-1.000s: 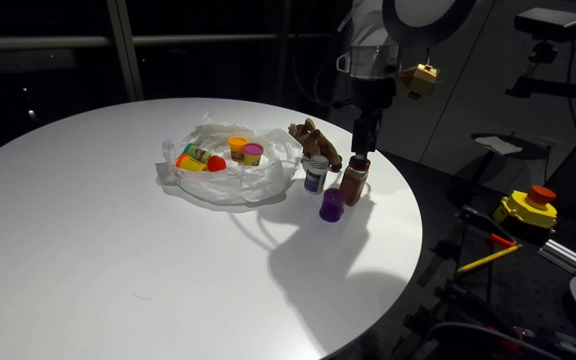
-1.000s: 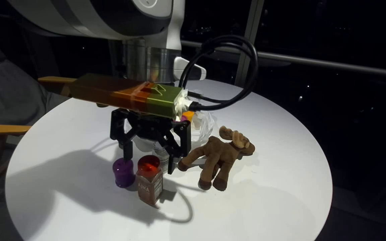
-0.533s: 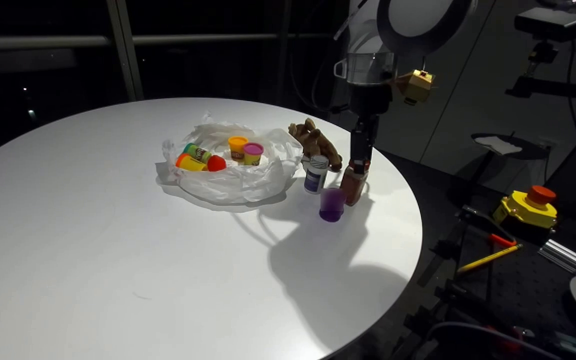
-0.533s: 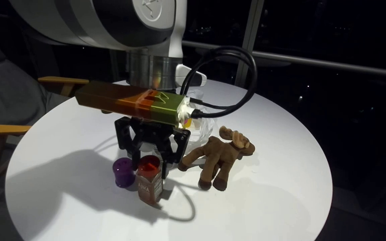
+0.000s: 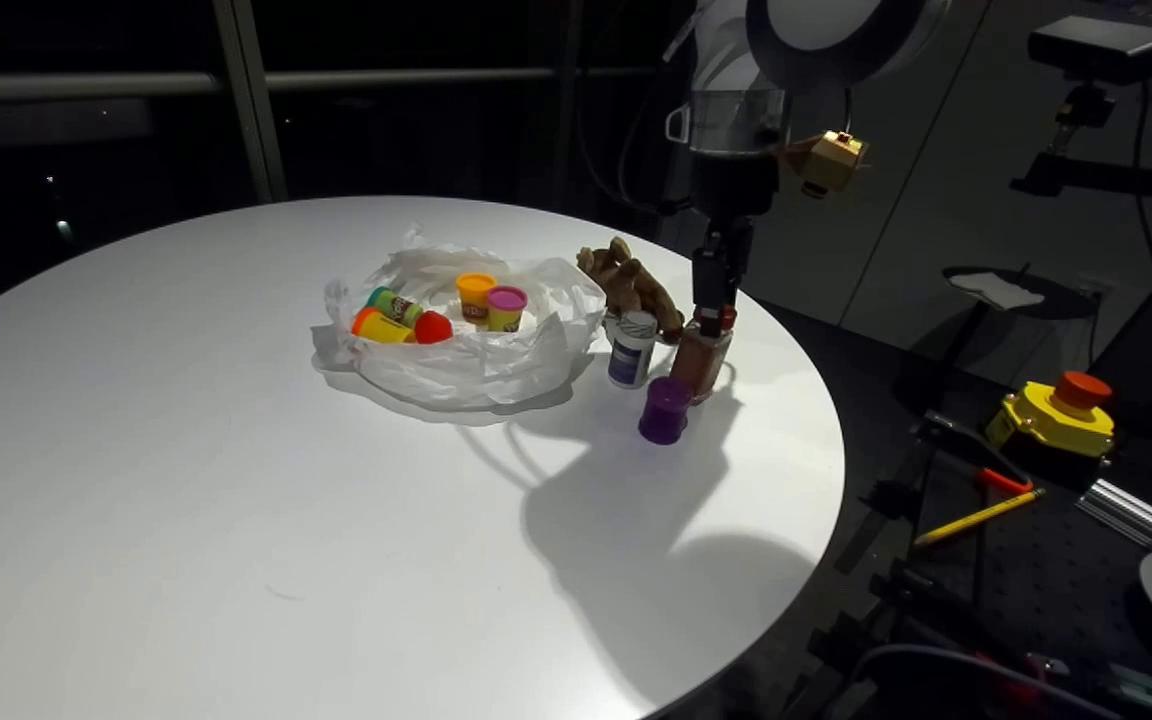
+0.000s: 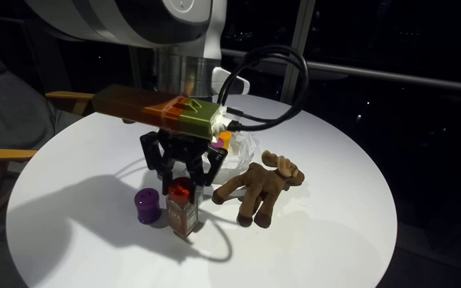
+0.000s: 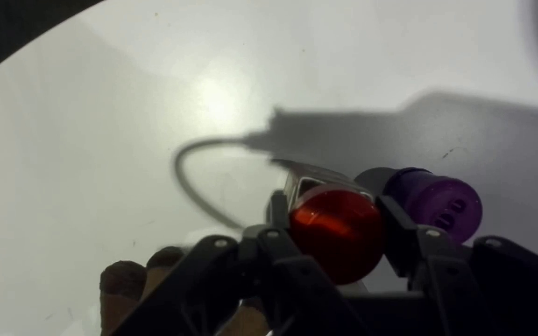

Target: Put all the objects on the table into the plastic bag.

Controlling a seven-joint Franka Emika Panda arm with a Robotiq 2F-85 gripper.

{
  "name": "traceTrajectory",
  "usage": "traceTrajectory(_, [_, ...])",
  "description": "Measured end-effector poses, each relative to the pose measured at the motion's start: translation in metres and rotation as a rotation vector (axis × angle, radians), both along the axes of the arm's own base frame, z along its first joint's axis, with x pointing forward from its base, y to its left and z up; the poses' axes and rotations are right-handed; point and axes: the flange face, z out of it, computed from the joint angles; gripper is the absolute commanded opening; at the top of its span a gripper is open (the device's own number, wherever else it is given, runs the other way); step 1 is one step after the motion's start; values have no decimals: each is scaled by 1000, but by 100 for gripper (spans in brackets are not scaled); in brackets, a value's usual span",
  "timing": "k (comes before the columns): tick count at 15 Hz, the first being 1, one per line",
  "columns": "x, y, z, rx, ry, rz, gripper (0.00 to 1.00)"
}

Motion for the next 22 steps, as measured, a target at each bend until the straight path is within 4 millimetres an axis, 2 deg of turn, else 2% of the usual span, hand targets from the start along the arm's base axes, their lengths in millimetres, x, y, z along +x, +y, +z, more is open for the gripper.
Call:
traceTrajectory(3, [14,17,43,3,-57,-15,24])
traceTrajectory(7, [40,64,109,-4,-137,-15,24])
traceTrajectory(9, [57,87,130,-2,-163,-9,24])
traceTrajectory(11, [76,102,141,-1,-179,-8,24])
traceTrajectory(15, [123,111,134,9,-193,-7,24])
traceTrajectory(18, [152,112,113,10,-165,-11,24])
traceTrajectory(22, [175,113,77,2,-91,-15,24])
